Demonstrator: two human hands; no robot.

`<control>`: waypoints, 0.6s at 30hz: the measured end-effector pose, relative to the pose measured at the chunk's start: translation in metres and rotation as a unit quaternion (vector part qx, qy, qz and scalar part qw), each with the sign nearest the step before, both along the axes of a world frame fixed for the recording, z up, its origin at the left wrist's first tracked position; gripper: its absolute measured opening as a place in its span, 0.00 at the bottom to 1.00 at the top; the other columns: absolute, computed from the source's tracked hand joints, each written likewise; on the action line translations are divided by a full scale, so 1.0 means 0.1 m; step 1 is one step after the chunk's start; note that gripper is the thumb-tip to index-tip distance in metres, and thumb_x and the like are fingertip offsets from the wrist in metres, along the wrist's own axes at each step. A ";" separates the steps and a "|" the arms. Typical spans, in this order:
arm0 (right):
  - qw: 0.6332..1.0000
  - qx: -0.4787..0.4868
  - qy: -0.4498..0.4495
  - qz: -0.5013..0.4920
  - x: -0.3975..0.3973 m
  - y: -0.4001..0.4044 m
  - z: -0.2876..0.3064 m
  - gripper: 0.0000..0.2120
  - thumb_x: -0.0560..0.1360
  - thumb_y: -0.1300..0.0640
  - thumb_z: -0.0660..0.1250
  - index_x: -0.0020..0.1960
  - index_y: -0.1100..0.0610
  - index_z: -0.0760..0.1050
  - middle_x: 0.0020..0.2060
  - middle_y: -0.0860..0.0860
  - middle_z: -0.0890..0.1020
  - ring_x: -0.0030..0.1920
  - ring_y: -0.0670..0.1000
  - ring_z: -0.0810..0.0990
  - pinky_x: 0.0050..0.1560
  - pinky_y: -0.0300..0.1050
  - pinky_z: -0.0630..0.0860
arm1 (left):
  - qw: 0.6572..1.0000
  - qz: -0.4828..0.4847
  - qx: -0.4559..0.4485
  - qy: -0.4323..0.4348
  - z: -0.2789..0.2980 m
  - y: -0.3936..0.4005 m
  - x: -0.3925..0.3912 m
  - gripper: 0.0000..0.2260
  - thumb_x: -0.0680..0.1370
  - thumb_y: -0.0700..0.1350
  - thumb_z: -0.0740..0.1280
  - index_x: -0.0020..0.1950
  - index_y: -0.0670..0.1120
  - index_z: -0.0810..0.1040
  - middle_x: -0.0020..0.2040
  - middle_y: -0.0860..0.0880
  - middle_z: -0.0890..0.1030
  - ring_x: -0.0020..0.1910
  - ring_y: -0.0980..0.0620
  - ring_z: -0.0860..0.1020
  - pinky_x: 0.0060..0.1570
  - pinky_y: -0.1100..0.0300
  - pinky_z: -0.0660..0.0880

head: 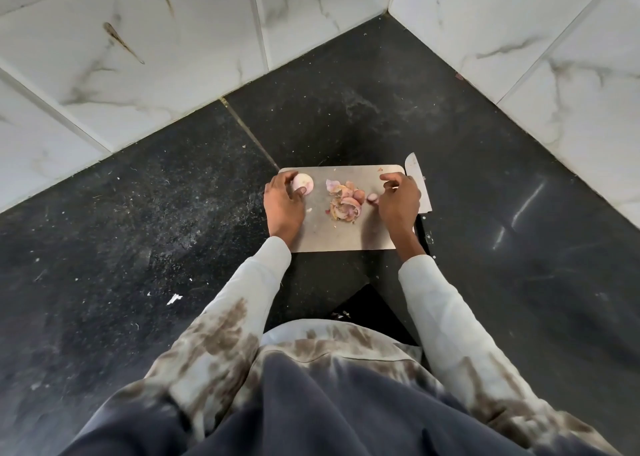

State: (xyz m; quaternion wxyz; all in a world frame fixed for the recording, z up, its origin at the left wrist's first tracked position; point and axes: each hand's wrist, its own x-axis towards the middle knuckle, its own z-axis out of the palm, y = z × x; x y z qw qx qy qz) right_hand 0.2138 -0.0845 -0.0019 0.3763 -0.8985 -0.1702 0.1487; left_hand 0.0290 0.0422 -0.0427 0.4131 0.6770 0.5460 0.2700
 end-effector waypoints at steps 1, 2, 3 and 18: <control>1.000 -0.007 0.011 0.014 0.01 -0.02 -0.01 0.19 0.78 0.73 0.65 0.61 0.55 0.83 0.57 0.50 0.82 0.53 0.49 0.82 0.44 0.29 0.71 | 1.000 0.003 0.000 0.007 0.00 0.00 0.01 0.18 0.80 0.37 0.73 0.68 0.51 0.80 0.66 0.50 0.83 0.65 0.48 0.80 0.70 0.45 0.79; 0.999 -0.010 0.023 0.030 0.01 -0.03 -0.03 0.19 0.78 0.73 0.68 0.62 0.54 0.84 0.59 0.51 0.82 0.55 0.50 0.82 0.49 0.32 0.73 | 1.000 0.007 0.000 0.014 0.02 -0.01 0.02 0.17 0.81 0.38 0.73 0.68 0.50 0.81 0.66 0.49 0.82 0.66 0.48 0.79 0.71 0.45 0.77; 0.998 -0.012 0.030 0.050 0.01 -0.03 -0.04 0.19 0.77 0.71 0.71 0.61 0.53 0.84 0.60 0.50 0.82 0.57 0.50 0.82 0.53 0.36 0.75 | 1.000 0.011 0.004 0.023 0.05 -0.02 0.03 0.16 0.81 0.39 0.73 0.68 0.49 0.81 0.67 0.48 0.82 0.67 0.47 0.77 0.72 0.45 0.75; 0.997 -0.029 -0.026 0.072 -0.09 -0.13 -0.19 0.11 0.79 0.68 0.68 0.52 0.54 0.85 0.52 0.49 0.82 0.51 0.48 0.79 0.50 0.38 0.71 | 0.972 0.001 -0.153 -0.176 0.57 0.22 0.56 0.14 0.86 0.49 0.68 0.68 0.43 0.81 0.56 0.45 0.88 0.53 0.49 0.87 0.54 0.58 0.83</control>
